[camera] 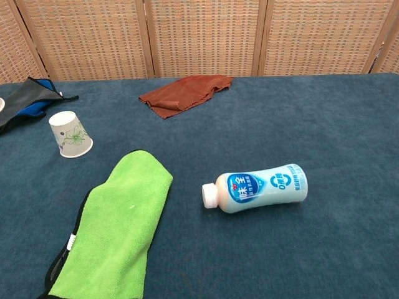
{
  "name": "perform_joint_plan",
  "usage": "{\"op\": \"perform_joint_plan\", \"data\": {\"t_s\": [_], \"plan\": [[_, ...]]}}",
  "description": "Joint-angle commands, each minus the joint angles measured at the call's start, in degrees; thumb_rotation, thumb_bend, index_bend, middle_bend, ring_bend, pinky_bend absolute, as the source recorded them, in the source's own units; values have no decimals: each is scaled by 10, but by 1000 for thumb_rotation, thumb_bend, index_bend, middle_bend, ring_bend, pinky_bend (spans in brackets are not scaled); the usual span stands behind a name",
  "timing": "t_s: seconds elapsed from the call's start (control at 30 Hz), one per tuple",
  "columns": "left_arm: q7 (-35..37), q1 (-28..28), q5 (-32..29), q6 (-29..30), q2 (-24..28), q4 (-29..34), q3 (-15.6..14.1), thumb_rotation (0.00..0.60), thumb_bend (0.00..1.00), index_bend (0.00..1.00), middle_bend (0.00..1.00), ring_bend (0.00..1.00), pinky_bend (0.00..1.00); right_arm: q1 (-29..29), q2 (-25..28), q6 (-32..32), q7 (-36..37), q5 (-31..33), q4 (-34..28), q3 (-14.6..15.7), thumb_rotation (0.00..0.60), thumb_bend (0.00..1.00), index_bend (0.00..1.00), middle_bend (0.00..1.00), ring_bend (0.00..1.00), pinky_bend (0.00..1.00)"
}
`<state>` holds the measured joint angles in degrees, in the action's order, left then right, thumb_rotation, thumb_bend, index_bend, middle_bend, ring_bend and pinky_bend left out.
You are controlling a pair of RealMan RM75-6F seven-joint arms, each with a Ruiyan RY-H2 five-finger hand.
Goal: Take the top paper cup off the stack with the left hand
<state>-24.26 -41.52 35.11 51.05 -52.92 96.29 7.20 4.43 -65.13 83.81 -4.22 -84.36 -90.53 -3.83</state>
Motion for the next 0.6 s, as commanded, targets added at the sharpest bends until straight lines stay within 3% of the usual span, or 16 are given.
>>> {"op": "perform_joint_plan", "data": {"t_s": [0.03, 0.27, 0.6], "plan": [[18, 12, 18, -14, -25, -27, -11, 600, 240, 447, 0, 0, 0, 0, 0, 0, -1, -1, 0, 0, 600, 116, 0, 0, 0, 0], [47, 19, 51, -16, -97, -91, -14, 600, 240, 447, 0, 0, 0, 0, 0, -1, 0, 1, 0, 0, 600, 115, 0, 0, 0, 0], [31, 8, 57, -15, -177, -132, -19, 600, 239, 447, 0, 0, 0, -1, 0, 1, 3, 1, 1, -1, 600, 116, 0, 0, 0, 0]]}}
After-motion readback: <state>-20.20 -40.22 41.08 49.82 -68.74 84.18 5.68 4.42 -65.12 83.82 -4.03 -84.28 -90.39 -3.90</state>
